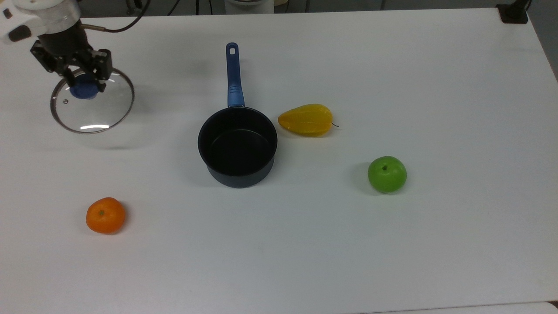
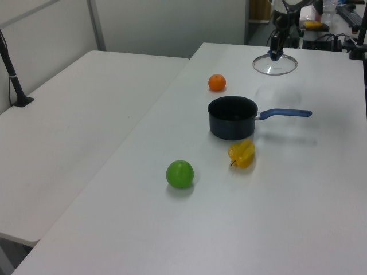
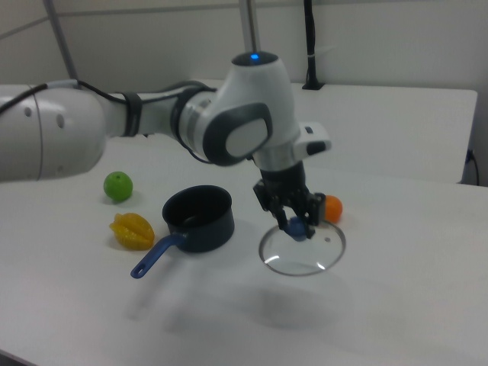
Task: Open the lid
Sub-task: 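Lift the glass lid off the pot and carry it beside the orange, then lower the glass lid onto the table and open the gripper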
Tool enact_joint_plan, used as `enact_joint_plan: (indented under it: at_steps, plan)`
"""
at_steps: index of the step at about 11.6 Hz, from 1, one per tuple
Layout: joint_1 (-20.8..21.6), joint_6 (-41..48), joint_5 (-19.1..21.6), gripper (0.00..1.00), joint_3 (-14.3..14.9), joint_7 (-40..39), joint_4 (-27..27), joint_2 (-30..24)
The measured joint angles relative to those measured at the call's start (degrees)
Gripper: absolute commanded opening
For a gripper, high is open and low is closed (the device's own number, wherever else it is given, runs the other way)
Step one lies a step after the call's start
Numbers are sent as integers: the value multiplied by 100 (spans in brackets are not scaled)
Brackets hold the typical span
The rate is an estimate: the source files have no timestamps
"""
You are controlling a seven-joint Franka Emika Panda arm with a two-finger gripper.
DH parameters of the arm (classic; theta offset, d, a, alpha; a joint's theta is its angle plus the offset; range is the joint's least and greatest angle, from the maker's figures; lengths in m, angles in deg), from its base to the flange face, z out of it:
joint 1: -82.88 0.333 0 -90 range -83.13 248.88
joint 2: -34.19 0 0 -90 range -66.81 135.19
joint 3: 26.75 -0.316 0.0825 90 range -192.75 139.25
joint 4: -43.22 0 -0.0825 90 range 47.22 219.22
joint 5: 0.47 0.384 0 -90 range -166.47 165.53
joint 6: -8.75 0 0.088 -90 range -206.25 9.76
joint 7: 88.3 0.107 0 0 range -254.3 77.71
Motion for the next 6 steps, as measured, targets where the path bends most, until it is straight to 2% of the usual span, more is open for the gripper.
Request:
enact_joint_plan:
  at_steps: [3, 6]
  plan:
    - [-164, -704, 46, 24, -3, -17, 361, 272]
    - [-152, -827, 347, 25, -38, -18, 406, 518]
